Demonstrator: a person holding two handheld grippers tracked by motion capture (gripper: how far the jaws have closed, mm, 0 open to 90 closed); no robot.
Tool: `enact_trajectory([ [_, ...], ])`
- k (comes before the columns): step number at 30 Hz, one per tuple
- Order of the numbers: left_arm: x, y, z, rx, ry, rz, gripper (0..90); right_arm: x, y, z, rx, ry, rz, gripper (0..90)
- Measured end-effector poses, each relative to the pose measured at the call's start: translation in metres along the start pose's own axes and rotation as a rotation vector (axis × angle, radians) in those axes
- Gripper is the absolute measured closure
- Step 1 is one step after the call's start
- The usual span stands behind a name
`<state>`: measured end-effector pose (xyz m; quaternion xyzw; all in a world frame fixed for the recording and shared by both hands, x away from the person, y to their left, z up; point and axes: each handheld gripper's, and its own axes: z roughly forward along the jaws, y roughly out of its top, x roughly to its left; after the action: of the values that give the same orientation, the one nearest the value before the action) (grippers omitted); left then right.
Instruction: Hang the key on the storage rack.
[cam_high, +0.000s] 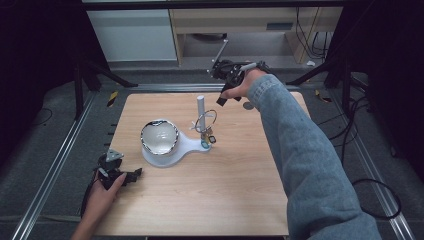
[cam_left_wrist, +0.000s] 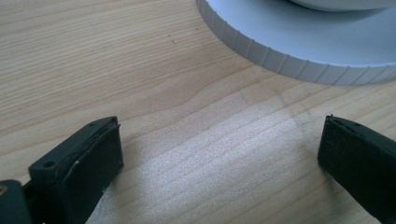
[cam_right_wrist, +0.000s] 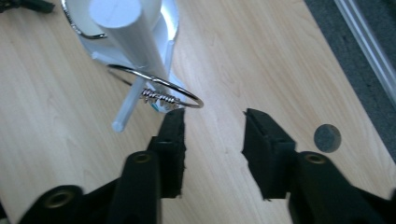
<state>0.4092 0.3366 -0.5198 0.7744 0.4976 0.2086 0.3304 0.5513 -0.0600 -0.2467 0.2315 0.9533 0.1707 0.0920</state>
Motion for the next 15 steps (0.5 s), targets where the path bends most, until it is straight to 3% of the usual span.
enact_trajectory([
  [9,0.000,0.000,0.000,0.000,0.000,0.000,0.0,-0.012,-0.016,0.005,-0.047,-0.054,0.059,35.7],
  [12,0.000,0.000,0.000,0.000,0.000,0.000,0.0,-0.015,-0.021,0.005,-0.062,-0.070,0.100,27.6],
  [15,0.000,0.000,0.000,0.000,0.000,0.000,0.0,-0.018,-0.027,0.005,-0.103,-0.090,0.108,21.4],
])
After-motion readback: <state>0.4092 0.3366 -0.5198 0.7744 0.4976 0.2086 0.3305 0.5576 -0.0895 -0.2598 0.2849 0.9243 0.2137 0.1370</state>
